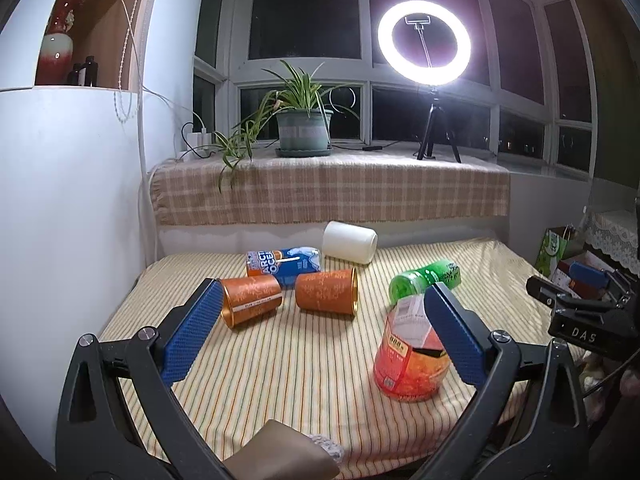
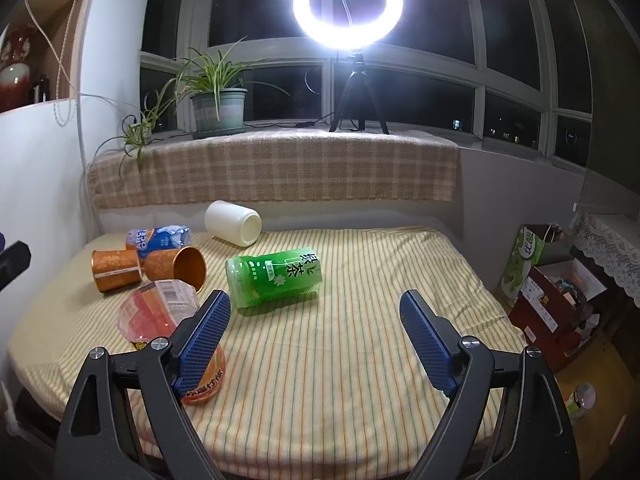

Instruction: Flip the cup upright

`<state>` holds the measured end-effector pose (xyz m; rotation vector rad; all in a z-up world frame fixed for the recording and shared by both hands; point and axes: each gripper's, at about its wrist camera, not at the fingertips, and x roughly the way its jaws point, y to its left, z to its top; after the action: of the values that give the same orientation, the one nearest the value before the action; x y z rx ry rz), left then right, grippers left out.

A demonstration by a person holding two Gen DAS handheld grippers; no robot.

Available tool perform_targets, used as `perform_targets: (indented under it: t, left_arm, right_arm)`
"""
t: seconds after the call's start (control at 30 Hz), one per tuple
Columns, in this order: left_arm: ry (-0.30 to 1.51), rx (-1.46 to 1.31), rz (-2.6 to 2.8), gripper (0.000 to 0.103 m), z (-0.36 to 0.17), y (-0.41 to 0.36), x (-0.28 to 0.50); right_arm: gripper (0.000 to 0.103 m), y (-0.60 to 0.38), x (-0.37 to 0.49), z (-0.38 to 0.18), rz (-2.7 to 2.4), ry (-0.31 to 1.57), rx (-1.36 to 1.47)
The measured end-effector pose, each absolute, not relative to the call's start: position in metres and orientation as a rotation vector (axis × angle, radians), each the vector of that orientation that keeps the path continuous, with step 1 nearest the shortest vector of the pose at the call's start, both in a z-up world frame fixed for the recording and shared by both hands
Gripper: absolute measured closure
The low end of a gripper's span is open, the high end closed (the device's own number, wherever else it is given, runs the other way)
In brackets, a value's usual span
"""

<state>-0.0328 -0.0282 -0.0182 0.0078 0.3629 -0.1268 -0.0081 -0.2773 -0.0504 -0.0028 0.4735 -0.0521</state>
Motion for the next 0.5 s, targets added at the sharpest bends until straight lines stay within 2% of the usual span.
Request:
perform_targets:
  t: [0.5]
  left_arm:
    - [0.368,0.008,-0.13,0.001,-0.019,-0.028,-0.041]
  right_arm:
    - [0.016,-0.274,-0.023,-0.049,-0.058,0.474,-0.003]
